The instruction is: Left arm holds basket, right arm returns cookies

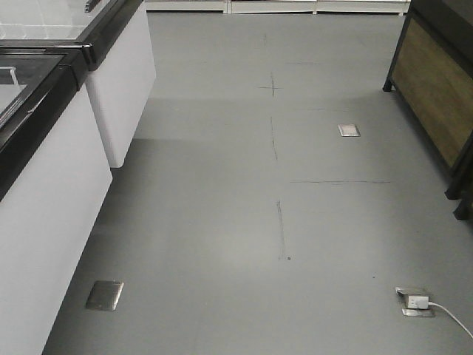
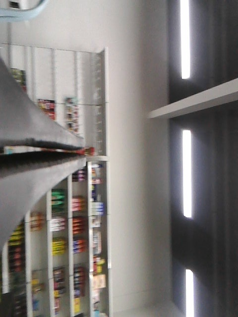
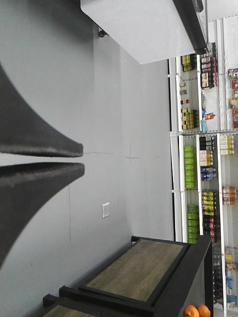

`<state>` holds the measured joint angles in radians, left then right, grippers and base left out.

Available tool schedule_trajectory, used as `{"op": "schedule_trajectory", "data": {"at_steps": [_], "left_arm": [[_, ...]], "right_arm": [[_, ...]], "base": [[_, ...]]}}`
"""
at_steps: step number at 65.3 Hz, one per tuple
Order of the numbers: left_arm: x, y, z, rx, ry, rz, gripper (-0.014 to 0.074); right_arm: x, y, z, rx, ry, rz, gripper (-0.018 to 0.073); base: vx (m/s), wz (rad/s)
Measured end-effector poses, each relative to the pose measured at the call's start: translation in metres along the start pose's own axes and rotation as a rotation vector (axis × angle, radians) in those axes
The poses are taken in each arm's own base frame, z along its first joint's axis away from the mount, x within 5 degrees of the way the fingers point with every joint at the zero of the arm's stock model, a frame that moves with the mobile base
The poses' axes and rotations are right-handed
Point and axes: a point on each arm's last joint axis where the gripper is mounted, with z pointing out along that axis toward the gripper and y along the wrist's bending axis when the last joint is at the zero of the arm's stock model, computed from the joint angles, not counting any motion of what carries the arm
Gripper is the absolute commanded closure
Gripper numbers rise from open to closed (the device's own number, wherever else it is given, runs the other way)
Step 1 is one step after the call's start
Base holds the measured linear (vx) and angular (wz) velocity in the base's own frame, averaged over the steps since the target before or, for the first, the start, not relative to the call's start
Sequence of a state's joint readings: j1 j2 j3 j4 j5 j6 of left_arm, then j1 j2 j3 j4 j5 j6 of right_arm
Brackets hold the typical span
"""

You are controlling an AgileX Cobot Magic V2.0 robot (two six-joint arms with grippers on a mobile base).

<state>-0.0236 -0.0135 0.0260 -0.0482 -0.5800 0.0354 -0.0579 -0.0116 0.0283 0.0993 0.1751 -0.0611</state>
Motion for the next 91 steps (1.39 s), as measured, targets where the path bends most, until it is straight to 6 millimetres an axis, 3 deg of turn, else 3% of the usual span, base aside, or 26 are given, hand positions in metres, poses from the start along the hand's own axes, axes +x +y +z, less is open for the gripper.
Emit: {"op": "schedule_trajectory", "data": {"at_steps": [18,37,48,59,64,75,91], "left_arm": [[-0.042,0.0,0.006,-0.001,-0.25,0.004,0.0602],[-0.143,-0.005,0.032,0.032,-0.256,0.078,0.06],[-0.193,-0.006,0.06,0.027,-0.2,0.085,0.0594],[-0.218,-0.006,0.1,0.024,-0.089,0.098,0.059],[-0.22,-0.006,0.121,0.023,-0.018,0.1,0.0584],[-0.203,-0.007,0.165,0.025,0.142,0.102,0.0561],[-0.147,-0.008,0.204,0.032,0.405,0.067,0.0452]], "right_arm": [[0.0,0.0,0.0,0.0,0.0,0.0,0.0566],[0.0,0.0,0.0,0.0,0.0,0.0,0.0566],[0.0,0.0,0.0,0.0,0.0,0.0,0.0566],[0.0,0.0,0.0,0.0,0.0,0.0,0.0566],[0.0,0.0,0.0,0.0,0.0,0.0,0.0566],[0.0,0.0,0.0,0.0,0.0,0.0,0.0566],[0.0,0.0,0.0,0.0,0.0,0.0,0.0566]], "base": [[0.0,0.0],[0.0,0.0],[0.0,0.0],[0.0,0.0],[0.0,0.0],[0.0,0.0],[0.0,0.0]]}}
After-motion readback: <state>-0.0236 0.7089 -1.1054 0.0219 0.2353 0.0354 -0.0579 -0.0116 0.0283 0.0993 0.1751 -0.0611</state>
